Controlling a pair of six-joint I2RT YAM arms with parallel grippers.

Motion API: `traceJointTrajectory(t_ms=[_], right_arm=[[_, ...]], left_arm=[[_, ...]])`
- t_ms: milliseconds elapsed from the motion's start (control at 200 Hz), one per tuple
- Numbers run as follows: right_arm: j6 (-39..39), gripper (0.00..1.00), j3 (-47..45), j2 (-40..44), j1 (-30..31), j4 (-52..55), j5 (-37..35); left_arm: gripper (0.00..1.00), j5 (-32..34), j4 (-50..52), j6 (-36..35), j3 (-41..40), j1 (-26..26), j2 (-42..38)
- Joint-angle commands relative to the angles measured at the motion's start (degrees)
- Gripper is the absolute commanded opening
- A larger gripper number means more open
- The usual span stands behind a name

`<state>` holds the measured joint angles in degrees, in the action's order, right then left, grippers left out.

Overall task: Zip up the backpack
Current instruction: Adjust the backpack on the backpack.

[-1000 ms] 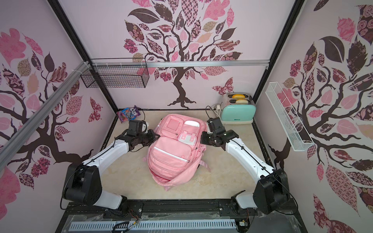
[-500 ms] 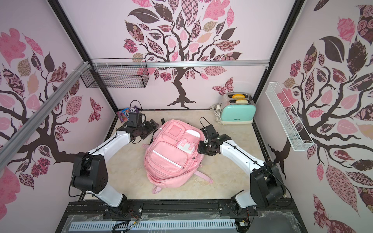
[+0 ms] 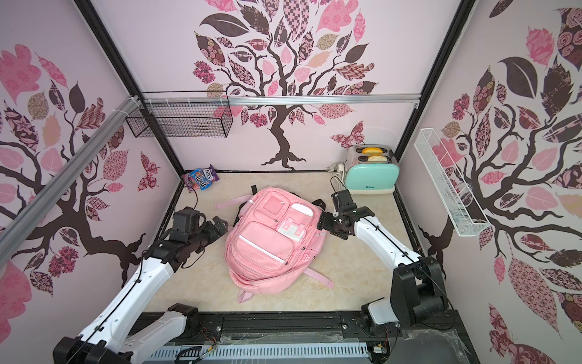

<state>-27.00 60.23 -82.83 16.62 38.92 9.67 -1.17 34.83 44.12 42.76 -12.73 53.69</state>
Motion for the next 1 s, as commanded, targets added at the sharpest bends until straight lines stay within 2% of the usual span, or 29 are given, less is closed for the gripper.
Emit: traceJointTrajectory(t_ms=[0, 115, 255, 350, 405, 455, 495, 630, 730, 895, 995], right_arm=[[-0.69, 0.81, -1.04, -2.55, -2.65, -4.35, 1.70], [-0.22, 0.81, -1.25, -4.95, -3.20, -7.97, 4.12], [0.16, 0.79, -0.18, -8.27, -3.31, -10.06, 6.82], [-0.04, 0.74, -0.28, -9.39, -3.26, -12.24, 9.82], [-0.06, 0.69, -0.51, -9.91, -3.26, -13.91, 12.18], [-0.09, 0.63, -0.67, -10.24, -3.26, -14.59, 13.65], [-0.08, 0.56, -0.72, -10.38, -3.27, -15.00, 14.43], [0.54, 0.22, -0.41, -10.17, -3.26, -14.30, 15.03], [1.40, 0.00, 0.22, -8.76, -3.25, -12.44, 14.87], [2.87, 0.00, 0.33, -1.91, -3.26, -8.62, 14.33], [3.36, 0.00, 0.34, 3.52, -3.25, -5.12, 14.29]], left_arm=[[0.98, -7.42, -0.70, 2.36, -4.64, -0.10, -2.99], [0.98, -9.41, -2.27, 4.57, -10.05, -1.59, -5.81], [0.98, -8.86, -5.34, 7.06, -15.60, -4.51, -6.87], [0.97, -9.06, -8.66, 8.62, -18.24, -6.35, -5.71], [0.93, -9.90, -11.55, 9.53, -19.59, -6.84, -4.53], [0.83, -11.09, -14.27, 10.10, -20.45, -7.12, -3.27], [0.70, -11.88, -16.07, 10.36, -20.71, -7.37, -1.99], [0.00, -13.72, -18.84, 10.55, -19.78, -7.72, 0.45], [0.00, -13.67, -17.16, 9.91, -16.77, -7.74, -0.07], [0.00, -11.19, -10.24, 7.22, -5.88, -7.75, -1.40], [0.00, -8.17, -6.20, 5.50, 3.28, -7.20, 0.98]])
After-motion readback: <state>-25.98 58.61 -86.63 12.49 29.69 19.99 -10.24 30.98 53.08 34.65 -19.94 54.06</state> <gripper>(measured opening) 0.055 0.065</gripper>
